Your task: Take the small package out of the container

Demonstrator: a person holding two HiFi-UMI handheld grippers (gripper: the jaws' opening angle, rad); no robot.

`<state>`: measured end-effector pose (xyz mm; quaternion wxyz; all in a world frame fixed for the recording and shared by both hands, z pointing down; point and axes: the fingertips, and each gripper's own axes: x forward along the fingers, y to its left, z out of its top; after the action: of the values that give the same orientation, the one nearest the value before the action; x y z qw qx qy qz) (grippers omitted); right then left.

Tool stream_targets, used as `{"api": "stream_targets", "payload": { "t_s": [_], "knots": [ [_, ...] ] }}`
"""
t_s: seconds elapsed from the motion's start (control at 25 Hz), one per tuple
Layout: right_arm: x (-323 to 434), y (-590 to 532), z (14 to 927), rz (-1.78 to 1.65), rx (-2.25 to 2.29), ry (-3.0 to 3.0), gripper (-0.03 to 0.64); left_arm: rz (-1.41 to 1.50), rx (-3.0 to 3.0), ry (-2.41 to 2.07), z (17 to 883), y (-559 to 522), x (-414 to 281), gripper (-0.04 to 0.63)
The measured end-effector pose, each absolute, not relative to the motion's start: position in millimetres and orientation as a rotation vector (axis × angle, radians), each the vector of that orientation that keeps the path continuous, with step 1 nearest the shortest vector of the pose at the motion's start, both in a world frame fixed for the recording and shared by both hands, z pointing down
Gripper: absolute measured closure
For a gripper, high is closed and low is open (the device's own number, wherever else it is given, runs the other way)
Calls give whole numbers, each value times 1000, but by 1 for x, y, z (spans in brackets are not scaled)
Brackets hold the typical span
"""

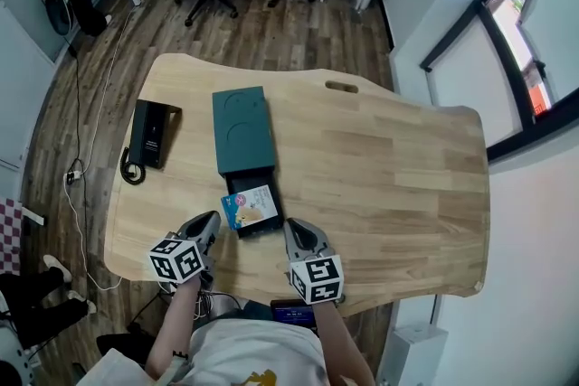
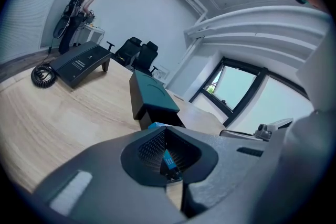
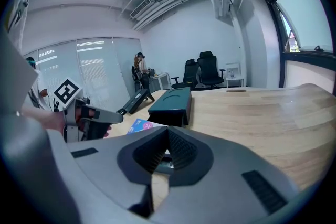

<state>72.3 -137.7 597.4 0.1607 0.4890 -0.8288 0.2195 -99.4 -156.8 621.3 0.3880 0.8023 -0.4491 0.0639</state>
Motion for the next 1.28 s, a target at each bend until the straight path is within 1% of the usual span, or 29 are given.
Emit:
{"api": "stream_targets", "payload": {
  "t_s": [0.16, 0.2, 0.28, 0.32, 0.48, 0.8, 1.2, 1.28],
  "knots": [
    [63, -140, 604, 628, 1352, -2368, 614, 147, 2003, -1098, 632, -158, -95, 589],
    [60, -139, 605, 620, 1337, -2371, 614, 136, 1991, -1084, 635, -158, -93, 568],
    [55, -135, 608, 607, 1310, -2375, 614, 114, 1960, -1052, 642, -155, -87, 494],
    [53, -134, 610, 604, 1299, -2374, 614, 107, 1944, -1039, 645, -154, -85, 473],
    [50, -142, 616, 594, 1258, -2361, 614, 100, 1891, -1018, 653, -161, -81, 437],
    [58, -145, 624, 624, 1261, -2337, 614, -5, 1798, -974, 659, -172, -75, 430],
    [67, -153, 625, 630, 1268, -2335, 614, 65, 1759, -952, 675, -173, -64, 431],
    [68, -152, 626, 633, 1269, -2333, 614, 47, 1744, -952, 674, -173, -65, 444]
  ]
}}
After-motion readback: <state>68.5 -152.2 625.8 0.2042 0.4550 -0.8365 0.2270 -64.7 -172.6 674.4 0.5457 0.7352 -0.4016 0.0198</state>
